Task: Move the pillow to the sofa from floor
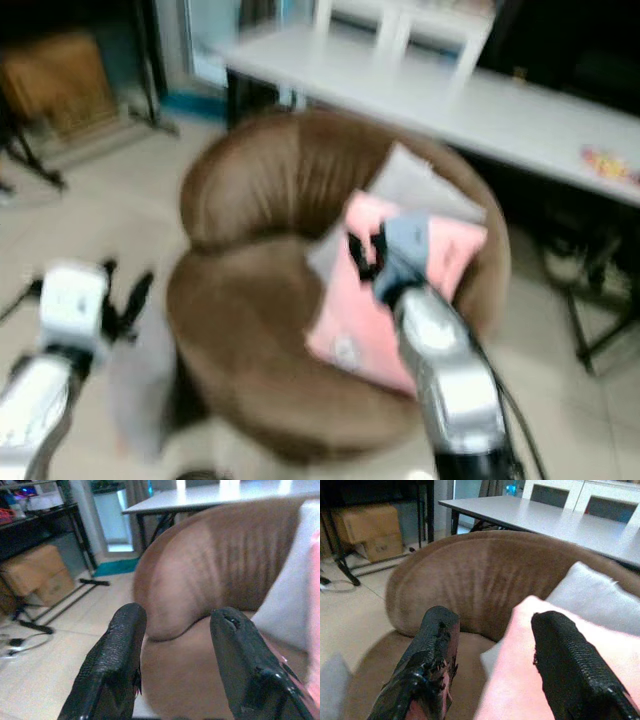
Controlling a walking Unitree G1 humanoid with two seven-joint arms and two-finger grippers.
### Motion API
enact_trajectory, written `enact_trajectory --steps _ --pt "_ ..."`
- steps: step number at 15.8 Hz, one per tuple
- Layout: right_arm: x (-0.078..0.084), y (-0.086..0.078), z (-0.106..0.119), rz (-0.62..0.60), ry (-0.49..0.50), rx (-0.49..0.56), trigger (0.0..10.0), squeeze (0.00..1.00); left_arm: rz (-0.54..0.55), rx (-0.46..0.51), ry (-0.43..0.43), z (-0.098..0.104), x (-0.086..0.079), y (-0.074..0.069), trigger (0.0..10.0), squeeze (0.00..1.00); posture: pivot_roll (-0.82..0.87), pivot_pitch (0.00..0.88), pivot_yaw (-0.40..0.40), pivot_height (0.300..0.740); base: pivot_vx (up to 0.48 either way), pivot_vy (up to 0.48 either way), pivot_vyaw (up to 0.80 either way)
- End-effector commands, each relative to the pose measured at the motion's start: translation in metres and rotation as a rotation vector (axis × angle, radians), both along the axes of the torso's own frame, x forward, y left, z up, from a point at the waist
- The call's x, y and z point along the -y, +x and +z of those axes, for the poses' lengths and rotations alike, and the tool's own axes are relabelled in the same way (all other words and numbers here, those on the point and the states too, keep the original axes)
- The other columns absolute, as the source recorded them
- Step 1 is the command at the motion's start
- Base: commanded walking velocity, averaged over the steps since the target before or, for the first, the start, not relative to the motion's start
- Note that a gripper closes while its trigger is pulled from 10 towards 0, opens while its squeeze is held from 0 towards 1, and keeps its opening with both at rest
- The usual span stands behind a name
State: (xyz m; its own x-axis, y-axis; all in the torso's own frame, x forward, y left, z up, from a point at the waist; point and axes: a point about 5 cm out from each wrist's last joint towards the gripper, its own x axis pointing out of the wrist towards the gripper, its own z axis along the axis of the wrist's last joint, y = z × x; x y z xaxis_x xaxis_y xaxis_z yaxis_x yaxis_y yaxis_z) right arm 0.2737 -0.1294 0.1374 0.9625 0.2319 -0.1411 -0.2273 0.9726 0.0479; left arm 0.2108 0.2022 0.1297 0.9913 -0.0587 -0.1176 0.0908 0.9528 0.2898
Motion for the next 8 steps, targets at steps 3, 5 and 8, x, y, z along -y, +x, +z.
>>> enact_trajectory --steps 3,5,8 --pt "0.0004 0.0002 0.0046 0.004 0.022 0.003 10.0 0.0 -0.007 0.018 -0.002 0.0025 0.0015 0.0029 10.0 0.0 0.06 0.0 -0.114 0.74 0.0 0.364 0.0" --pt "-0.0008 -0.0002 0.0044 0.024 0.041 -0.007 10.0 0.0 -0.007 0.018 -0.001 0.0015 0.0012 0.0032 10.0 0.0 0.06 0.0 -0.117 0.74 0.0 0.364 0.0" --pt "-0.0053 -0.0012 0.005 0.025 0.106 -0.008 10.0 0.0 -0.004 0.015 0.0 -0.0006 -0.0009 0.0025 10.0 0.0 0.06 0.0 -0.117 0.74 0.0 0.368 0.0"
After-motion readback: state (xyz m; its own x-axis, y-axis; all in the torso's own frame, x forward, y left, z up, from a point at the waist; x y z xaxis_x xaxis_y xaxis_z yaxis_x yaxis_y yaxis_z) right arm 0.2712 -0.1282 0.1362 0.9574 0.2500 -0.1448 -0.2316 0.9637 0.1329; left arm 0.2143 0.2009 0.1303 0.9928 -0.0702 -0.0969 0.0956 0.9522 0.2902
